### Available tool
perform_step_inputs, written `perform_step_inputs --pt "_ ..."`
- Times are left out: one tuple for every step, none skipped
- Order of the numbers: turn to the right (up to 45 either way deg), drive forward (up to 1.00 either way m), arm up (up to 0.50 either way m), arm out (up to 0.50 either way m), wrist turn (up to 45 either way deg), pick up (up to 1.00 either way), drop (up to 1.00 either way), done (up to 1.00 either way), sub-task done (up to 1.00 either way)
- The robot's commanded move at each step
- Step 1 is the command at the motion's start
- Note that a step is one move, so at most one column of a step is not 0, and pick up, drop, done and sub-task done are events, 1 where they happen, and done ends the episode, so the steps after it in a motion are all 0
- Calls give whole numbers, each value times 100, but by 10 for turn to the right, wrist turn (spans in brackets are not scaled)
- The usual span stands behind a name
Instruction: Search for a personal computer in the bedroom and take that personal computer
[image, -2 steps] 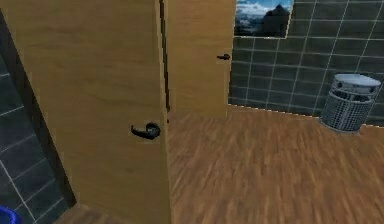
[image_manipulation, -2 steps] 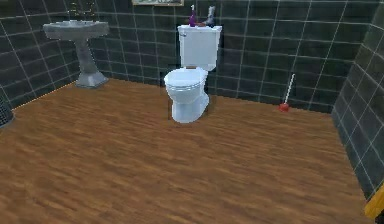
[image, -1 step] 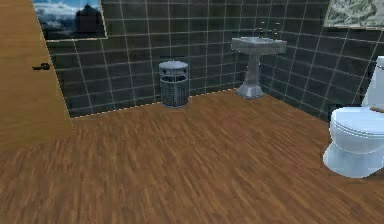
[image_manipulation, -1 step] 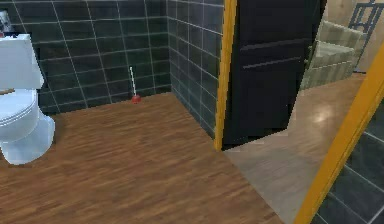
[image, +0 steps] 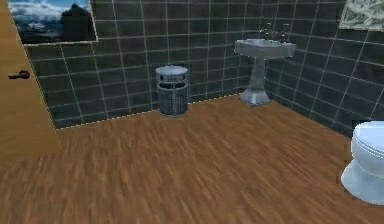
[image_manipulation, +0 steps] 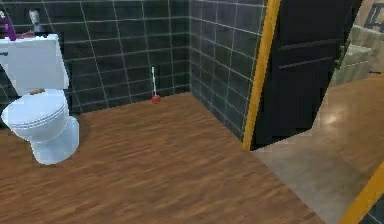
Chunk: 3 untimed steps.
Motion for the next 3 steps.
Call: perform_step_inputs --pt "-240 0 0 0 0 0 0 0 0" --pt "0 90 0 0 0 0 0 0 0" --pt "-450 0 0 0 0 0 0 0 0"
